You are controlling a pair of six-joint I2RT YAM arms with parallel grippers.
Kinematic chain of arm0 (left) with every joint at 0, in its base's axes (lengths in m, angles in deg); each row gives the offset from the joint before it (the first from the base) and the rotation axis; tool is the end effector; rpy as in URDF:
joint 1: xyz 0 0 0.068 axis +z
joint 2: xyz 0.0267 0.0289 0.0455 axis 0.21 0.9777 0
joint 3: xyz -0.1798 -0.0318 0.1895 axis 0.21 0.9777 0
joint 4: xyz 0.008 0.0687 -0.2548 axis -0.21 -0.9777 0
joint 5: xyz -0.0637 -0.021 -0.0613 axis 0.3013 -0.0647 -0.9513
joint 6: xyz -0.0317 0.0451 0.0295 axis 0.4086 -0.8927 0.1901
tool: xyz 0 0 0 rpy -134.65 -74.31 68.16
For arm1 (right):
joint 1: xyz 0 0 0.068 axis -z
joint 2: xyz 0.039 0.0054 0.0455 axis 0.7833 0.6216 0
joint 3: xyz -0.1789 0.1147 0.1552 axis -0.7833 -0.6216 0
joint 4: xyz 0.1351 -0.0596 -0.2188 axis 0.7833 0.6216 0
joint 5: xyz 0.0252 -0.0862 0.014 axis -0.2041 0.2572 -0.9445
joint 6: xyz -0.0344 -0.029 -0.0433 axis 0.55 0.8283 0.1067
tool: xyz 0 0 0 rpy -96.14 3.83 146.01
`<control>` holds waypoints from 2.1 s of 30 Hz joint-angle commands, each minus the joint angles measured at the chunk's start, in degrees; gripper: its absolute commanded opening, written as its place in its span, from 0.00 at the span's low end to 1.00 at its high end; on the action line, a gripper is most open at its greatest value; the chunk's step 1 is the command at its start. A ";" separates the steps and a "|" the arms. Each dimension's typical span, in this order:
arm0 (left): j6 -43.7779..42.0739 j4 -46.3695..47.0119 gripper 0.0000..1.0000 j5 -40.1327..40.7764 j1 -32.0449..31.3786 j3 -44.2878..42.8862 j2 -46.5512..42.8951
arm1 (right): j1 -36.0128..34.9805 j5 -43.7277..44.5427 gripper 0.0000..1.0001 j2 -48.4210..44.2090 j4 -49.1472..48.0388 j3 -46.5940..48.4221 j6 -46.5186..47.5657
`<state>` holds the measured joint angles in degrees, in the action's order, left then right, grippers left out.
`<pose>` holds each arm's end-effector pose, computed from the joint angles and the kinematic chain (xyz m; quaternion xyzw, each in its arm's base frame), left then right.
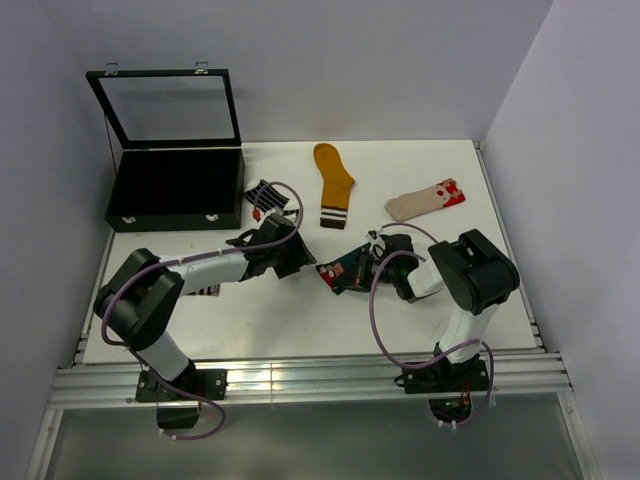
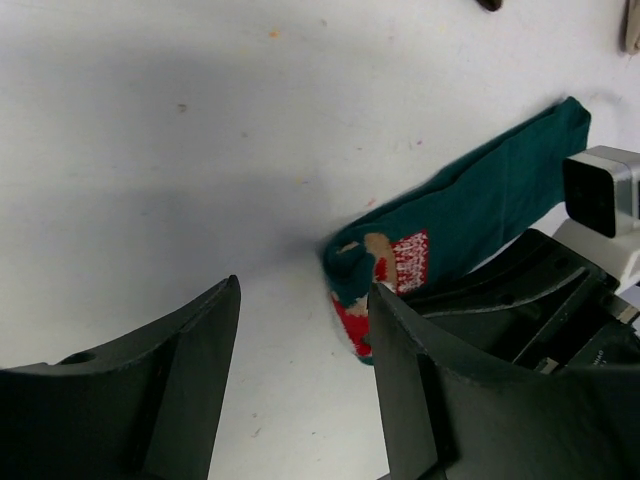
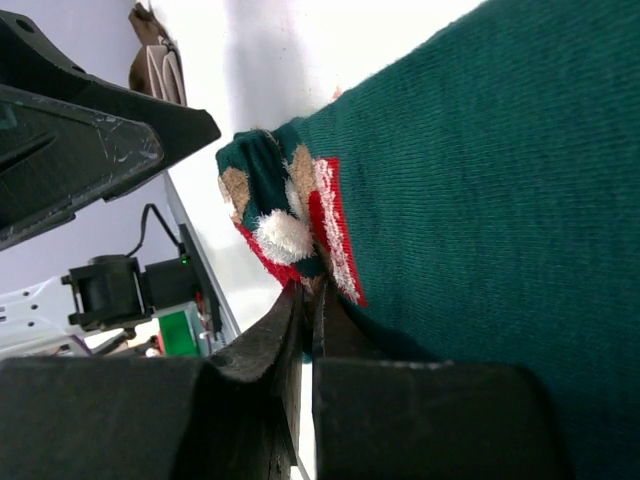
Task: Roll the socks
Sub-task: Roll the sock at the center of the board.
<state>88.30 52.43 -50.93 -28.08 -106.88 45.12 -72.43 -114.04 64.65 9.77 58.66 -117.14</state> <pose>0.2585 -0.2175 0.1505 -0.1850 0.9146 -0.2762 0.2302 0.2412 0.1267 0.0682 0.0376 0.8414 0.5130 0.1657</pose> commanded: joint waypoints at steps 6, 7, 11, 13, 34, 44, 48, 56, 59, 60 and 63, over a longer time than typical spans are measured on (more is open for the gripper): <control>0.58 3.28 0.58 -2.55 -1.63 -5.26 4.54 | 1.44 2.31 0.00 3.76 4.81 -2.63 0.06; 0.58 2.85 0.57 -2.47 -1.54 -5.52 4.98 | 1.44 2.40 0.00 3.76 4.81 -2.63 0.06; 0.85 2.49 0.52 -2.82 -1.81 -6.75 7.79 | 1.44 2.75 0.00 3.85 5.34 -2.37 0.58; 0.76 2.14 0.48 -3.17 -1.89 -7.63 9.28 | 1.44 2.84 0.00 3.85 5.43 -2.28 0.76; -1.52 -6.47 0.00 -1.94 -4.62 -13.70 13.60 | 1.44 6.17 0.18 -3.42 12.97 -0.35 5.58; -4.16 -10.07 0.00 2.01 -4.53 -15.98 12.90 | 1.44 21.89 0.40 -22.77 35.81 6.06 14.20; -5.39 -11.13 0.00 3.33 -4.62 -16.95 12.63 | 1.44 28.31 0.36 -22.27 40.75 10.45 16.58; -8.64 -13.50 0.00 3.86 -3.92 -18.27 13.07 | 0.92 30.61 0.30 -13.99 40.93 16.52 18.33; -10.22 -14.64 0.00 3.77 -2.95 -19.23 13.60 | -1.19 33.58 0.31 -16.10 40.67 16.70 21.15; -10.66 -15.08 0.00 3.86 -2.77 -19.67 14.21 | -3.20 34.64 0.34 -17.93 40.58 16.44 22.37; -11.98 -16.31 0.00 3.77 -2.42 -20.73 15.09 | -8.73 40.61 0.40 -21.97 39.70 14.95 25.27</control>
<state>79.30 37.96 -48.53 -31.03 -125.13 59.17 -76.12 -80.27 48.15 51.06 73.04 -96.86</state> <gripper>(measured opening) 0.153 0.381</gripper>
